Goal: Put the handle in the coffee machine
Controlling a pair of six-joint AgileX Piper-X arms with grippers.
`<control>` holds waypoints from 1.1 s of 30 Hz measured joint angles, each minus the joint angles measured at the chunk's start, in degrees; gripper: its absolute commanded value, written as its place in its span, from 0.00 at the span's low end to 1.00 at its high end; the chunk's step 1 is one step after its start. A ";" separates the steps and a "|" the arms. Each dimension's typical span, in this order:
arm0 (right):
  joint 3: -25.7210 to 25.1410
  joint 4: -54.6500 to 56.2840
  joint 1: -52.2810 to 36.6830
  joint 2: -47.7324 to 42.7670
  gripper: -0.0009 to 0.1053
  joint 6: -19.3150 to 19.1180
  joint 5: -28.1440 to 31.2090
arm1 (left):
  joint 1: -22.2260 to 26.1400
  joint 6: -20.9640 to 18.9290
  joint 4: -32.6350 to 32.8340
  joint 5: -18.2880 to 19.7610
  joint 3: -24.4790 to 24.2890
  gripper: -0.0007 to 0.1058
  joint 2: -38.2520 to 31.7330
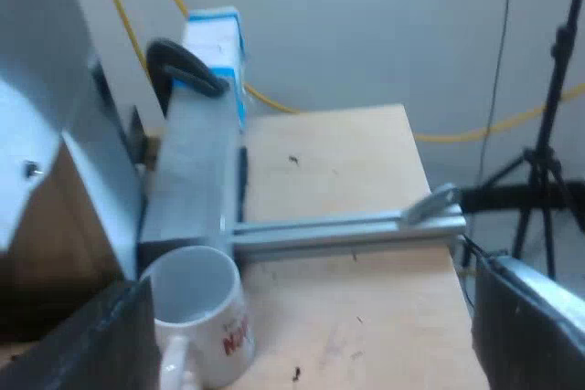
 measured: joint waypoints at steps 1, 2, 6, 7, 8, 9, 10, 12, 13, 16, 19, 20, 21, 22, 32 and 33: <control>0.00 0.42 0.00 -2.04 0.69 0.00 -0.27 | 0.00 0.00 0.40 -0.15 1.24 0.98 -1.61; 0.00 0.63 0.00 -3.18 0.69 0.00 -0.41 | 0.00 0.00 0.54 -0.20 1.65 0.98 -2.16; 0.00 2.10 0.00 -8.78 0.69 0.00 -0.53 | 0.00 0.00 2.94 -0.40 3.69 0.98 -5.71; 0.00 2.24 0.00 -9.23 0.69 0.00 -0.53 | 0.00 0.00 3.63 -0.40 3.89 0.98 -6.50; 0.00 2.34 0.00 -9.63 0.69 0.00 -0.53 | 0.00 0.12 5.19 -0.40 5.82 0.98 -10.10; 0.14 3.32 0.00 -11.63 0.69 0.00 -0.53 | 0.00 0.15 5.87 -0.40 6.54 0.98 -11.48; 0.79 3.71 0.00 -13.28 0.69 0.00 -0.53 | 0.00 0.13 6.37 -0.18 7.39 0.98 -13.03; 1.50 5.42 0.00 -15.21 0.69 0.00 -0.84 | 0.00 0.13 7.21 -0.21 8.55 0.98 -15.29; 1.04 8.31 0.00 -15.52 0.69 0.00 -0.81 | 0.00 0.13 7.81 0.07 9.09 0.98 -16.56; 1.53 12.31 0.11 -15.63 0.69 -1.21 -3.13 | 0.00 0.28 9.95 0.06 9.64 0.98 -17.43; 3.11 13.96 0.11 -15.63 0.69 -1.20 -4.03 | 0.71 1.48 12.31 0.06 10.33 0.98 -17.42; 3.51 13.97 0.11 -15.63 0.69 -1.20 -4.01 | 0.84 1.48 12.75 0.06 10.42 0.98 -17.42; 4.11 14.18 0.11 -15.63 0.69 -1.20 -4.25 | 1.37 1.46 13.46 0.06 10.88 0.98 -17.42; 4.96 14.29 0.11 -15.63 0.69 -1.20 -4.46 | 1.91 1.46 14.16 0.06 11.27 0.98 -17.42; 13.39 15.79 0.11 -15.63 0.69 -1.20 -5.25 | 3.86 1.32 14.21 2.25 18.73 0.98 -17.42; 13.80 15.78 0.11 -15.63 0.69 -1.20 -5.25 | 3.86 1.32 13.83 2.25 20.27 0.98 -17.42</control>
